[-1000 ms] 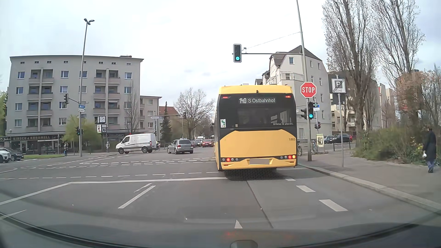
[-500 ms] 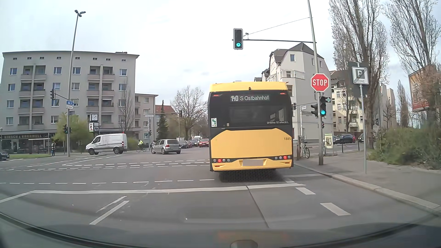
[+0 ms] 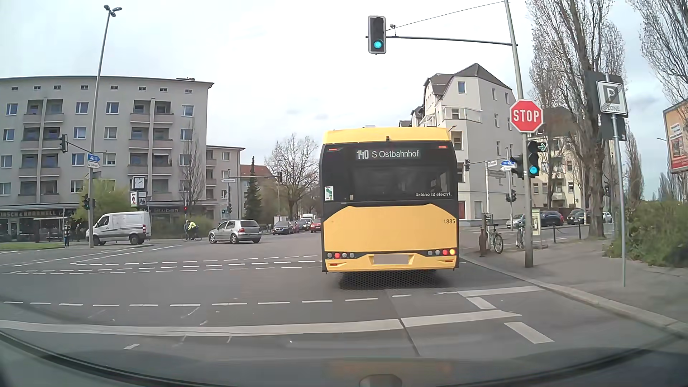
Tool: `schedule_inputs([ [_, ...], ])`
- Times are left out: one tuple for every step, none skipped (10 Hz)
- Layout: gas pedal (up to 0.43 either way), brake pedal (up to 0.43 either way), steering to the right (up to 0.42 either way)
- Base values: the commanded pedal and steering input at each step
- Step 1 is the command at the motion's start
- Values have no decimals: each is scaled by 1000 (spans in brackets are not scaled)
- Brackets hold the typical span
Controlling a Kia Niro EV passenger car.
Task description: Follow the waypoints while adhering to traffic rules and regulations
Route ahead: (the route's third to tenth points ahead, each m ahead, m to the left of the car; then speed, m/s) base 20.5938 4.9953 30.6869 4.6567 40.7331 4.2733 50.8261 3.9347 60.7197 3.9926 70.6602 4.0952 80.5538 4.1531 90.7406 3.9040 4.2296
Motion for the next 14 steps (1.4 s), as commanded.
schedule_inputs([
  [0,0,-35],
  [0,0,-35],
  [0,0,-35],
  [0,0,-35],
  [0,0,-35],
  [0,0,-35],
  [0,0,-35],
  [0,0,-35],
  [59,0,-35],
  [130,0,-35],
  [130,0,-38],
  [177,0,-40],
  [209,0,-40],
  [209,0,-39],
])
